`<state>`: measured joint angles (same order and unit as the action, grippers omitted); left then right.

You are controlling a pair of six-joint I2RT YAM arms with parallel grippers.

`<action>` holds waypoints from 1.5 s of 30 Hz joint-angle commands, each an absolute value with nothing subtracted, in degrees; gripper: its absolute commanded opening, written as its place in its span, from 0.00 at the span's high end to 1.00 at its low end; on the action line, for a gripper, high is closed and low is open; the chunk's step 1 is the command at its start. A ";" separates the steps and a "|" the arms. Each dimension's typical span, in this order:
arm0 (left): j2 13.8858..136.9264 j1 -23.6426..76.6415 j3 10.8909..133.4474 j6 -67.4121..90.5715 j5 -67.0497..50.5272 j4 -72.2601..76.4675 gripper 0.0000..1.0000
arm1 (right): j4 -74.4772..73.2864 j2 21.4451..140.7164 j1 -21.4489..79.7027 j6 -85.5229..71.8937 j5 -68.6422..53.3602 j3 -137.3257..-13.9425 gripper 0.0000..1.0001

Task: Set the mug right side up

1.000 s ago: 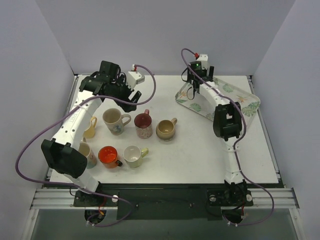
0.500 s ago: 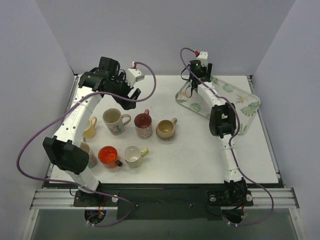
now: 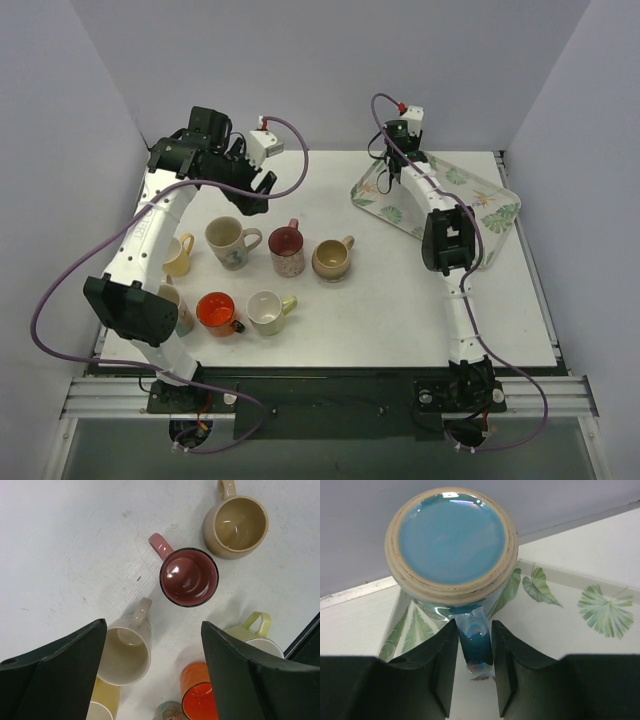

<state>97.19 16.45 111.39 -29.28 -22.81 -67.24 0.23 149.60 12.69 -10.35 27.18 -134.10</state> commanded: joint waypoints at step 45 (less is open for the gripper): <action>72.78 37.00 77.50 -62.40 11.35 -24.49 0.07 | 9.58 70.49 14.68 -44.47 -1.85 -64.07 1.00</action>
